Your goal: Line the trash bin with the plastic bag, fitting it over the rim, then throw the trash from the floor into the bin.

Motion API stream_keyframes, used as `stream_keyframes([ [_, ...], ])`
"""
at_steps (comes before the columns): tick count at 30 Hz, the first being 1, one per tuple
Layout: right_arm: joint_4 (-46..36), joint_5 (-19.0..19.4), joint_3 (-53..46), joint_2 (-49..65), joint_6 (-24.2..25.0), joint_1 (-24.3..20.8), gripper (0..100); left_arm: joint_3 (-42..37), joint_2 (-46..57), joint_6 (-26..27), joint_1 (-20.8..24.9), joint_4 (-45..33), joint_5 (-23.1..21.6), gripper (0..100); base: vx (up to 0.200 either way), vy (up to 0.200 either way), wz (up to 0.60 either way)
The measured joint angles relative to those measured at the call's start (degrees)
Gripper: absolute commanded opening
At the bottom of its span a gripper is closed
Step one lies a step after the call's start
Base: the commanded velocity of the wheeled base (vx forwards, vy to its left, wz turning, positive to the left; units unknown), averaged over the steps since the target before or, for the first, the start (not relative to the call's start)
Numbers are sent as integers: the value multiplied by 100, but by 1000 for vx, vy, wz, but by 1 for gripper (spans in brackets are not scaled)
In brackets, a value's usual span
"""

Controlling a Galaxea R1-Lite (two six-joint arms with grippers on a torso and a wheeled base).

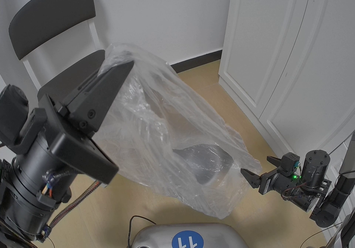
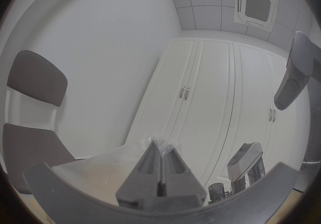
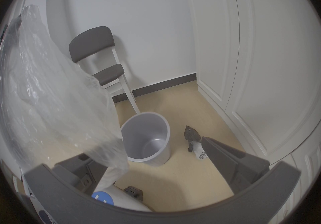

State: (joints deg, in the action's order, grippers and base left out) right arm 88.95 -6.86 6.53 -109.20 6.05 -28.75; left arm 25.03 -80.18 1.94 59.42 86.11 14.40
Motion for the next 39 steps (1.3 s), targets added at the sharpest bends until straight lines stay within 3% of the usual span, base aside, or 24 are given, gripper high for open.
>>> stream_keyframes([
  [7,2,-13,-41,251,-252,-22,100,-12,-6,0,0,0,-1,0,0,0,0],
  [19,-93,-17,-1,763,-224,-306,100,-41,-37,-2,0,2,0,0,0,0,0],
  [29,-1701,-148,160,1659,-105,-863,100,-37,-41,-2,6,10,-4,0,0,0,0],
  [39,-4354,-140,592,2850,221,-1318,100,-33,-50,-9,28,10,-9,0,0,0,0],
])
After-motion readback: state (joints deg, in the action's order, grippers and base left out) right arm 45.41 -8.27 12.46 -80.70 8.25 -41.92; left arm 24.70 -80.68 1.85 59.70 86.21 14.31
